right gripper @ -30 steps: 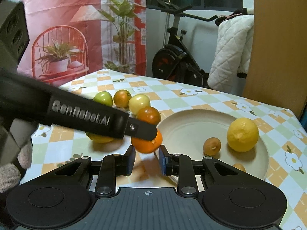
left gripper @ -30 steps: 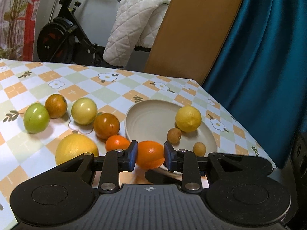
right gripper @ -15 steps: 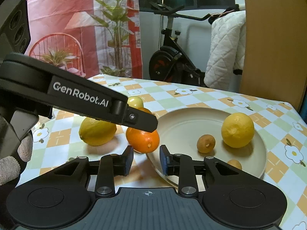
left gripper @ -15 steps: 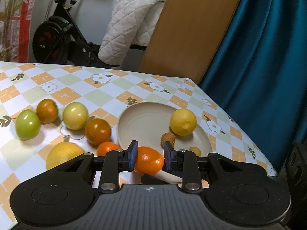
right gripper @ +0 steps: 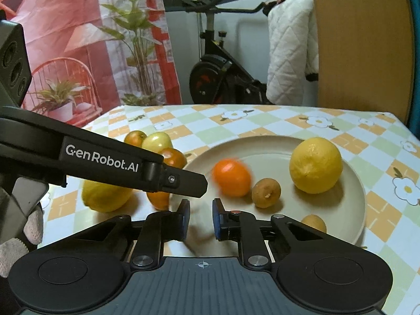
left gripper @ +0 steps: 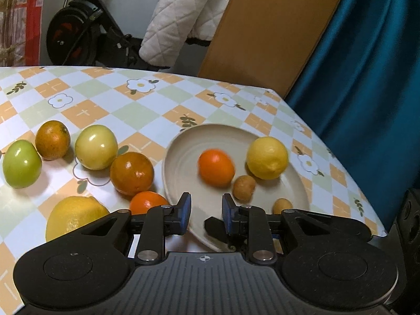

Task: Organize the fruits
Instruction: 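Move the left gripper to the large pale lemon and grasp it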

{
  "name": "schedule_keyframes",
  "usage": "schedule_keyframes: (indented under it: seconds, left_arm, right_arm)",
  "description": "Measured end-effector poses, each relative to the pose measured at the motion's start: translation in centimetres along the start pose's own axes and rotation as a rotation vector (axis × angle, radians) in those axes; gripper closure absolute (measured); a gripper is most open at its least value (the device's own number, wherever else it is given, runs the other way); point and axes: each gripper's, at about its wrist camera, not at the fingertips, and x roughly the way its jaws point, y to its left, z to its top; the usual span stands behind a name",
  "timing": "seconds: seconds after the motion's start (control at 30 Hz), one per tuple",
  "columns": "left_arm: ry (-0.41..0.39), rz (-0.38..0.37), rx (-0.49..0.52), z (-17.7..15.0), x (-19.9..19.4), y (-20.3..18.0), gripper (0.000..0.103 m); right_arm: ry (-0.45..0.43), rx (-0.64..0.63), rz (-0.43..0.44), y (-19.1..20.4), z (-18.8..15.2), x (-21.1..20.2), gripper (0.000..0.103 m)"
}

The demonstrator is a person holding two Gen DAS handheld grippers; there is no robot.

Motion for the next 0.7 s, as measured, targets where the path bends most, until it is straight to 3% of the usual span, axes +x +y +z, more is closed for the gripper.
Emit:
schedule_keyframes:
  seconds: [0.4,0.7]
  left_arm:
    - [-0.029,0.031,-0.001,1.1,-0.7,0.5,0.076]
    - [-0.084,0.056,0.025,2.3,-4.0,1.5,0.076]
  right_arm:
    - [-0.001,0.025,-0.016,-0.6,0.0,0.6,0.087]
    - [-0.032,-0.008,-0.008,0.2,-0.1,-0.5,0.087]
